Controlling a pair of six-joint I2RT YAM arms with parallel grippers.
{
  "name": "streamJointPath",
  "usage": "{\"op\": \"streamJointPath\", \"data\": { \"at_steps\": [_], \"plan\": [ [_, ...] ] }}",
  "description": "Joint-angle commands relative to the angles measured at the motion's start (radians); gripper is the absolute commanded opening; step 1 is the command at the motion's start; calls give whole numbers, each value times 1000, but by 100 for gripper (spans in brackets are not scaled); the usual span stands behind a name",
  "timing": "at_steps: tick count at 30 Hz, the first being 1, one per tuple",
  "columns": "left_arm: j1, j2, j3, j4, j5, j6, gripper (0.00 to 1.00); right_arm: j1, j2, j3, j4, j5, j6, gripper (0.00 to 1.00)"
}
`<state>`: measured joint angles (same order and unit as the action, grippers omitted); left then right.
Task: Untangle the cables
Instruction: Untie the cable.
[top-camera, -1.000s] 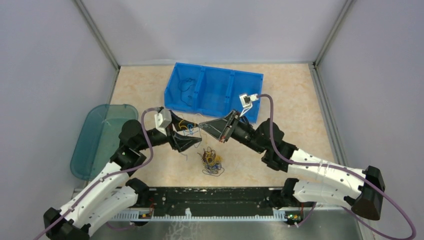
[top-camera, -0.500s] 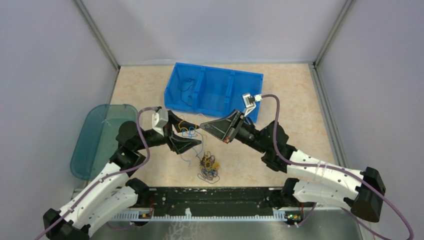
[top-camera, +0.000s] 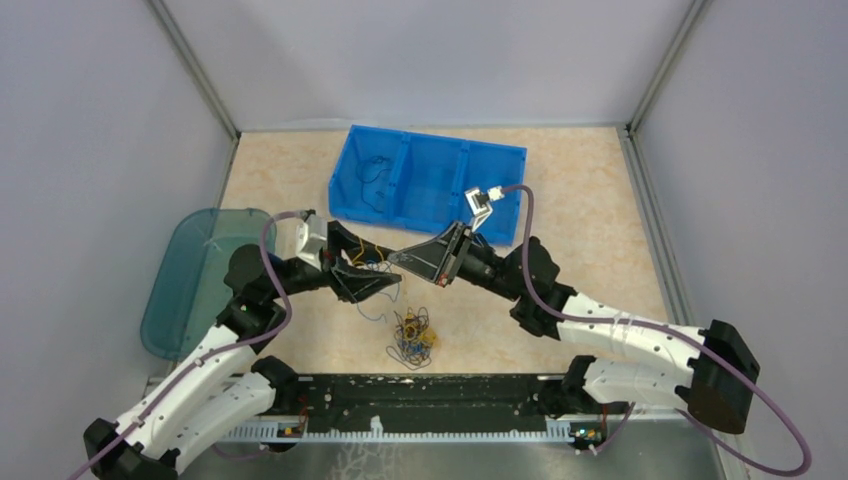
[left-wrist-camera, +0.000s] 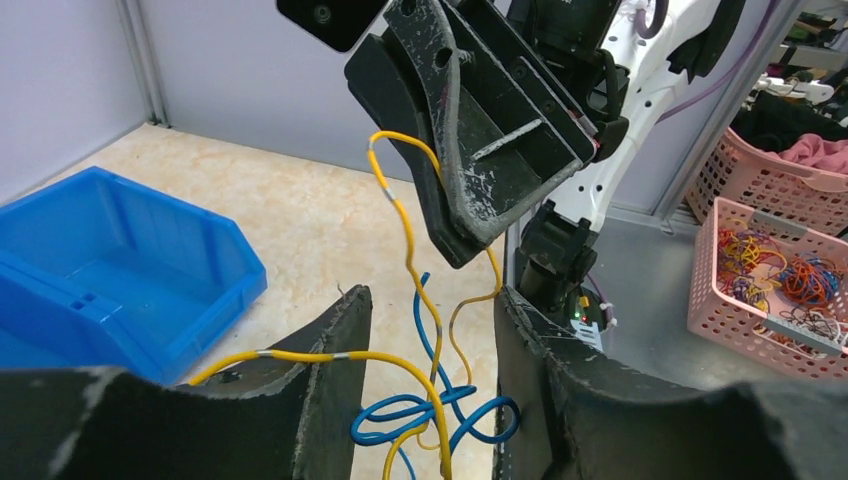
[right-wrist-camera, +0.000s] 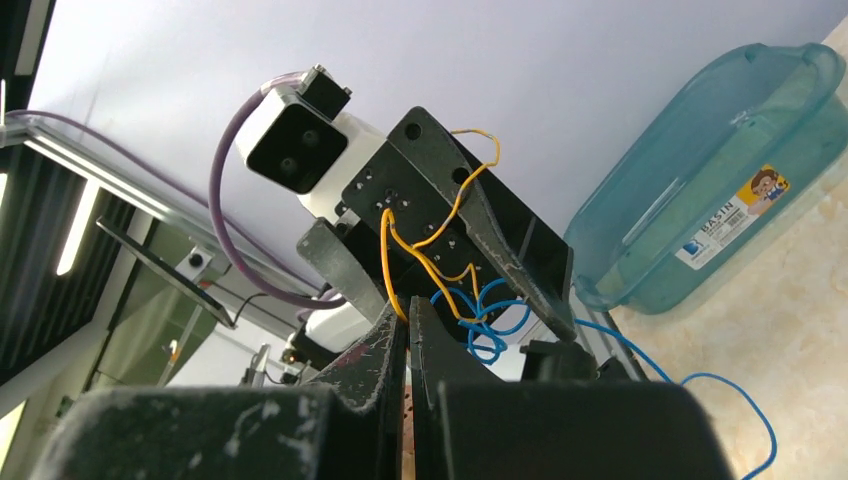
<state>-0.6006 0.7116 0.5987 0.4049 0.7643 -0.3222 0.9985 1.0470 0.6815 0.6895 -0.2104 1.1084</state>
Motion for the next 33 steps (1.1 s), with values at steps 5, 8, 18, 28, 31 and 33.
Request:
{"op": "streamJointPath", "data": {
  "at_steps": [5,8,18,28,31,33],
  "plan": [
    [-7,-31,2,-2,75,57,54,-8,-45,55,45,2,-20,0],
    [-7,-46,-4,-28,101,88,54,-19,-65,65,26,-3,-32,0],
    [-8,-52,8,-49,155,113,54,-29,-81,62,27,-27,-33,0],
    [-8,-45,23,-19,110,115,16,-32,-80,64,40,-39,-24,0],
    [-8,-57,32,-42,122,143,9,-41,-88,66,34,-38,-26,0],
    [-8,-67,35,-61,135,155,11,-50,-99,62,22,-29,-31,0]
  ]
}}
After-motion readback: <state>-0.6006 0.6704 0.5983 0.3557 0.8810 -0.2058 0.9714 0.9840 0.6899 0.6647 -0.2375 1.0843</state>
